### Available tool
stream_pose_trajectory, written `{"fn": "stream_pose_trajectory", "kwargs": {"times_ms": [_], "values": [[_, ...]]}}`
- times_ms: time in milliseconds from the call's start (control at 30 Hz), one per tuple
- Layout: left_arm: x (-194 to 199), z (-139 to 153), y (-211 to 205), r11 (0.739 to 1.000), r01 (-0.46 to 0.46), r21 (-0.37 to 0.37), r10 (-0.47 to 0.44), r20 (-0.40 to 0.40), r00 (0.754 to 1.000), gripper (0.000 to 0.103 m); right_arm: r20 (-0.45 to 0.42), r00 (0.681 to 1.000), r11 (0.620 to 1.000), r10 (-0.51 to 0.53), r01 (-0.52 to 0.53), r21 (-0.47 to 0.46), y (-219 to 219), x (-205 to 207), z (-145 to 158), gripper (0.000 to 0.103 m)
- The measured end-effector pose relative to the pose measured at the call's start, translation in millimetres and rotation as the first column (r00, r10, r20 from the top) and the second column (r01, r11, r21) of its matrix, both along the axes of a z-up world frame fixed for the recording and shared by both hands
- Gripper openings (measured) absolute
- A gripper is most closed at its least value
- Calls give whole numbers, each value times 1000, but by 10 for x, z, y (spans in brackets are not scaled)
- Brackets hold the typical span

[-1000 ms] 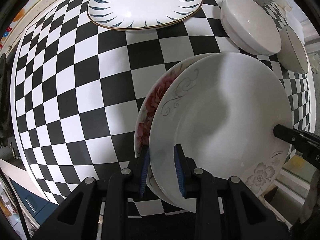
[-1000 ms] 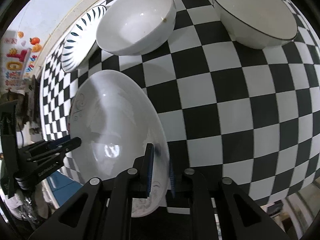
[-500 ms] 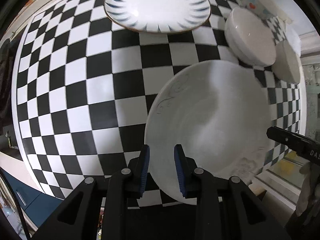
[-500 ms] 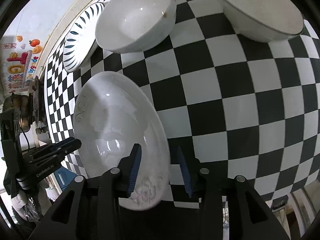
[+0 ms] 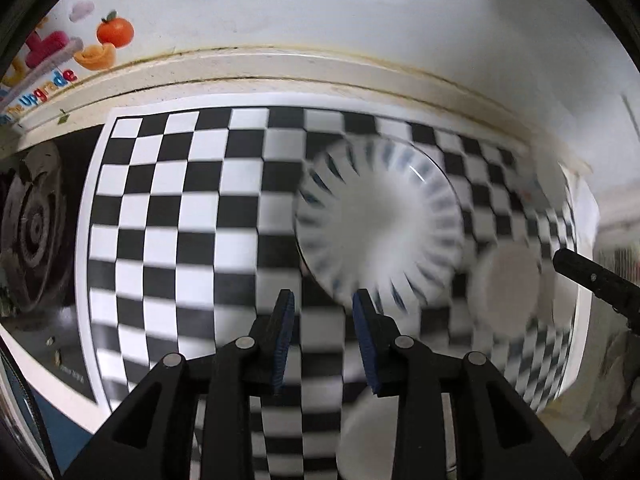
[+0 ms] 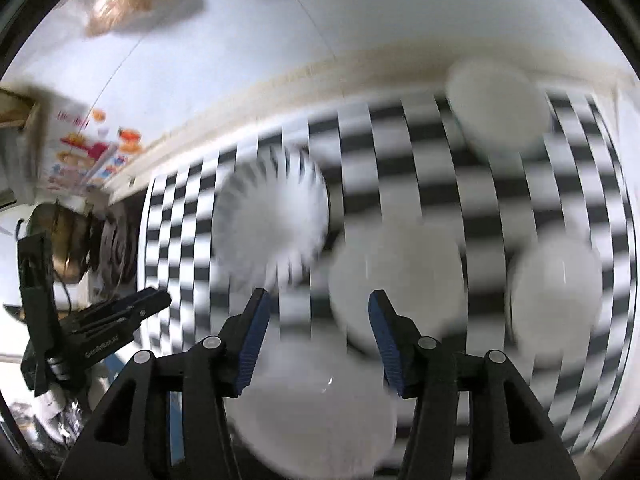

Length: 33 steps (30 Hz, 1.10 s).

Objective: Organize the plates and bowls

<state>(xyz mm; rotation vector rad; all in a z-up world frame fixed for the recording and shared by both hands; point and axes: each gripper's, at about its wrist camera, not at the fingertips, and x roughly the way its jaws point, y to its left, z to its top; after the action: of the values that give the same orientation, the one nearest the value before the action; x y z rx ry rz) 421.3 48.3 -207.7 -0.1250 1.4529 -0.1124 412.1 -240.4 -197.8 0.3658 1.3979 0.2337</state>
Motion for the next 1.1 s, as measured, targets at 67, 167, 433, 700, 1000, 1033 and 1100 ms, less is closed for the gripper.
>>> {"fn": "stream_pose_trajectory", "kwargs": {"times_ms": [67,167,433,700,1000,1033,1100], "values": [[166,-198,55,1000,-21,-11,21,-31,999,28,-7,1000,1000,10,-10,8,91,371,-147,54],[374,-513,121,999,-35,-42,30,-97,995,28,-92,995,999,42,-41,17,217,827,-532,54],[596,-1071,93,997,-15,-73,-1,-210,978,28,-257,961,995,100,-98,19,347,1242,-1296,53],[482,-939,-83,1000,23,-21,-26,-155,988,19,-250,958,989,143,-150,-6,439,1244,-1410,15],[296,-446,-168,999,44,-10,-45,-64,997,19,-167,975,989,143,-145,-3,382,1037,-980,15],[267,-358,-174,999,49,-11,-50,-53,997,19,-157,977,989,144,-145,0,376,992,-894,15],[173,-196,-171,998,55,-17,-55,-29,998,19,-141,979,989,146,-147,2,357,915,-763,15]]}}
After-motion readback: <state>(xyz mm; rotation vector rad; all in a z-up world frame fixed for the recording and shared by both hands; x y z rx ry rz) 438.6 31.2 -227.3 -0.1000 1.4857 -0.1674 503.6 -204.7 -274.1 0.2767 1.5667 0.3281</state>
